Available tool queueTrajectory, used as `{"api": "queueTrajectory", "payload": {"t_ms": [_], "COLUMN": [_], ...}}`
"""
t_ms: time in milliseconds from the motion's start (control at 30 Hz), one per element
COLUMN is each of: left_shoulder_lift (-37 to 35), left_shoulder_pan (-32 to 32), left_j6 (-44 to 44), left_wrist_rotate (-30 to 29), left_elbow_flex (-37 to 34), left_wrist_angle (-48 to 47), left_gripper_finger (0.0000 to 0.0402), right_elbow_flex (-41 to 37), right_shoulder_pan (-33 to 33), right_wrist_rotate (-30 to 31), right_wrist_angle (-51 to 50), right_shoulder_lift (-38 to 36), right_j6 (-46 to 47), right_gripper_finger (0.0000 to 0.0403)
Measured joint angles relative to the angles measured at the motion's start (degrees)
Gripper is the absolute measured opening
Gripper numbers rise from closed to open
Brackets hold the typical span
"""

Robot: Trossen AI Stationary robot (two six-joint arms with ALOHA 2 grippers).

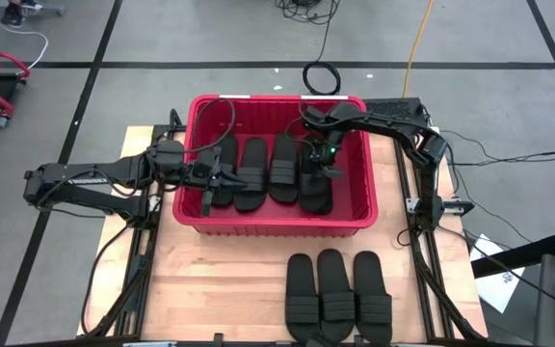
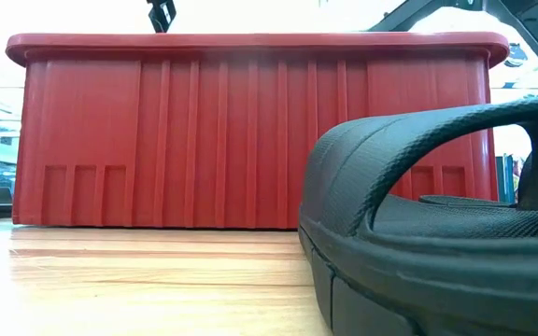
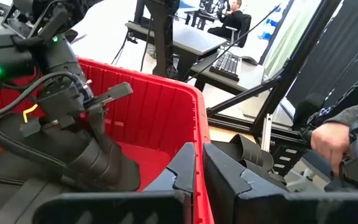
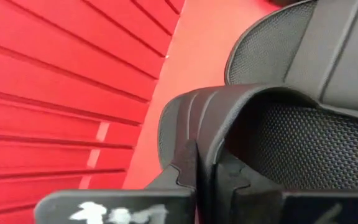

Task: Pick and place slides into bin
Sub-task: Put the black slide into the red bin

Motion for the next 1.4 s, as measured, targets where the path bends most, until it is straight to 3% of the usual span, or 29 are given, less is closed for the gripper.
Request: {"api": "queueTrajectory", "payload": {"t_ms": [233,633,800,933,1133,1267,1400], "left_shoulder_lift": [0.00,0.00,0.00,0.00,0.00,0.00,0.00], "left_shoulder_pan": [0.00,0.00,0.00,0.00,0.00,0.00,0.00], "left_j6": [-0.07,-0.31,-0.30,-0.28,-0.50,0.33,1.77], "left_wrist_rotate": [-0.02,-0.02,-0.04,-0.04,-0.04,0.02,0.16], "left_elbow_flex": [0.00,0.00,0.00,0.00,0.00,0.00,0.00], "left_wrist_angle": [-2.36,-3.01,-2.94,-2.84,-2.83,-2.84,-2.88], "left_gripper_finger": [0.0026,0.0026,0.0026,0.0026,0.0026,0.0026,0.0026], "right_elbow_flex": [-0.13,-0.25,-0.28,-0.28,-0.18,2.01,3.67], "right_shoulder_pan": [-0.72,-1.27,-1.50,-1.51,-1.51,-1.04,0.72], "right_wrist_rotate": [4.33,9.45,10.48,14.77,21.08,20.10,14.25], "right_wrist_angle": [4.64,7.04,9.92,12.05,10.43,6.41,3.59], "right_shoulder_lift": [0.01,-3.39,-6.82,-9.93,-18.31,-27.65,-38.05], "right_j6": [4.39,7.33,9.80,11.50,15.60,22.28,31.19], "right_gripper_finger": [0.0011,0.0131,0.0156,0.0159,0.0159,0.0159,0.0159]}}
